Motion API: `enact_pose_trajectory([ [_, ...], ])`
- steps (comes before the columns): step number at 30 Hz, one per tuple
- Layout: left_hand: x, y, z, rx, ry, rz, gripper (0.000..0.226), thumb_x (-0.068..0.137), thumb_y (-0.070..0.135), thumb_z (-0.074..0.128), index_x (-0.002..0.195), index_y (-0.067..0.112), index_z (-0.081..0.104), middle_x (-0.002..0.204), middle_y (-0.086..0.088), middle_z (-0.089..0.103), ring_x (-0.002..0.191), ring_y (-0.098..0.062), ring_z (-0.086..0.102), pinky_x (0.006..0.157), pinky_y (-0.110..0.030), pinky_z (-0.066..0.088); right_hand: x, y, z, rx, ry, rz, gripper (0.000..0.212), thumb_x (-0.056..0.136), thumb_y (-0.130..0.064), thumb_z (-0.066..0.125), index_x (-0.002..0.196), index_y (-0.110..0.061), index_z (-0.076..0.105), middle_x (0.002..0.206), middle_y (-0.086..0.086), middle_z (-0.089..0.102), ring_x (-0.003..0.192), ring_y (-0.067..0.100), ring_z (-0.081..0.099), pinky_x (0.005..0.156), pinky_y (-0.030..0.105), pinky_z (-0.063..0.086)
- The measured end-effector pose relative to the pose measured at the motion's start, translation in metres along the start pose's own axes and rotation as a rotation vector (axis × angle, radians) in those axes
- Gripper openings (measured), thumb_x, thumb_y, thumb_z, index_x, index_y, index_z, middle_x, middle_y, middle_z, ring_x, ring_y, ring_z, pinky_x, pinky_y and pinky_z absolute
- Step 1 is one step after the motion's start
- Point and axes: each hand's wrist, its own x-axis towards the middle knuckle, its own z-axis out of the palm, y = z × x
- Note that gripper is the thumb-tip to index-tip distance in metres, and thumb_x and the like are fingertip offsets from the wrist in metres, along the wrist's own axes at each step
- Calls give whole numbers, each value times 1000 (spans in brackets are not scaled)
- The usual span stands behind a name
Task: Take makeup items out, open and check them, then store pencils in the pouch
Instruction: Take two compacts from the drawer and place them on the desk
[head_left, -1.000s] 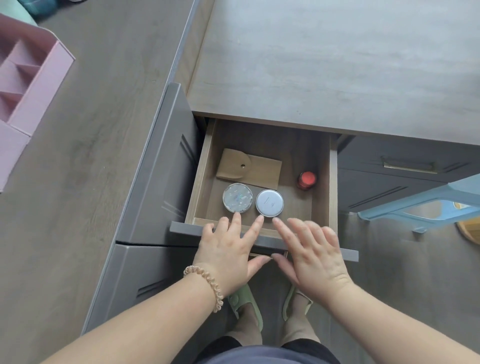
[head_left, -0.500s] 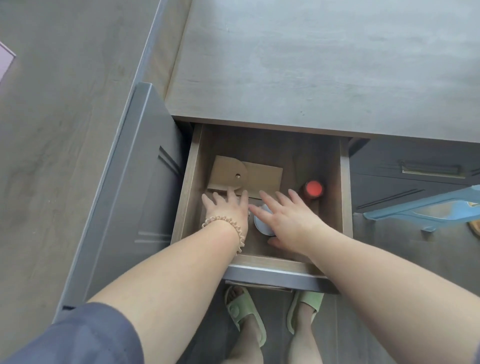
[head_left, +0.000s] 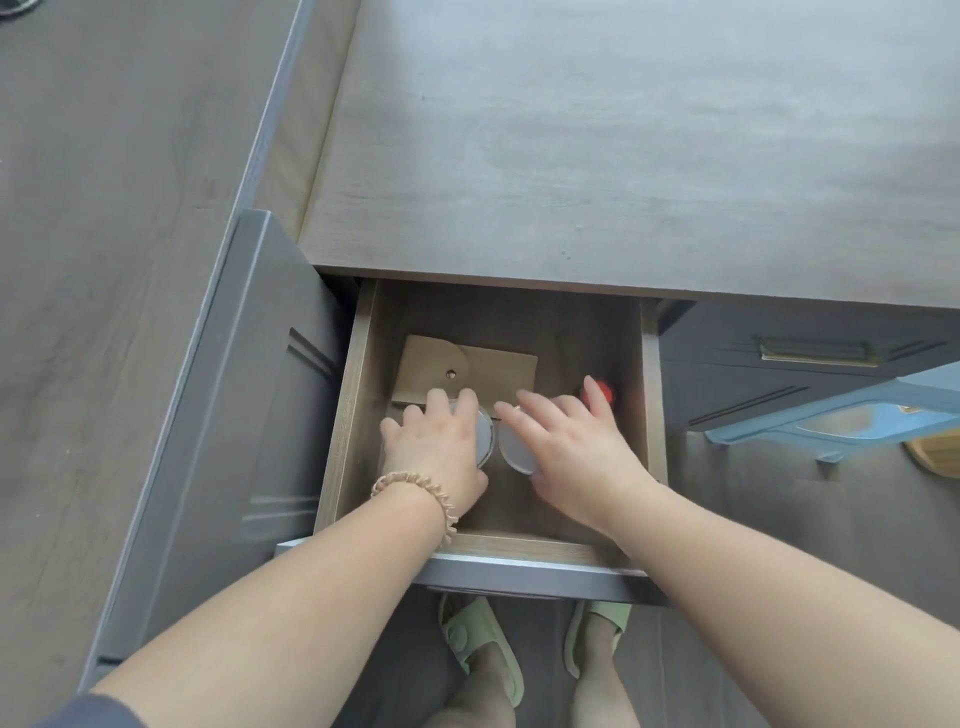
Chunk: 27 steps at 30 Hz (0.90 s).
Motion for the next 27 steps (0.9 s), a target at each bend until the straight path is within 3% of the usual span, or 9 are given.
enact_pose_trajectory([
  [5,-19,32,-44,-63,279,80,84,69,59,57,142,40,19,135,0,40,113,-22,48,91,-42,32,-44,29,-46,58,251,197,74,64,-30,77,131,-28,46,137,5,52,109,28,58,106,65,21],
  [11,-30,117,-95,-66,470,211,87,58,60,57,139,39,34,125,-4,51,100,-24,54,82,-40,35,-110,95,-91,82,443,292,74,67,-31,72,134,-28,43,139,5,49,114,25,52,108,63,22],
  [18,-26,278,-141,-54,490,304,89,62,61,52,143,40,22,123,1,50,107,-22,49,86,-39,32,-193,234,-124,130,480,325,76,64,-29,73,134,-25,44,138,8,50,112,28,54,104,50,37],
  [27,-5,470,-162,-96,463,328,88,64,64,50,143,41,17,123,5,48,111,-17,47,92,-38,30,-278,402,-150,130,421,393,75,62,-26,75,133,-20,49,134,14,53,108,35,58,101,52,40],
])
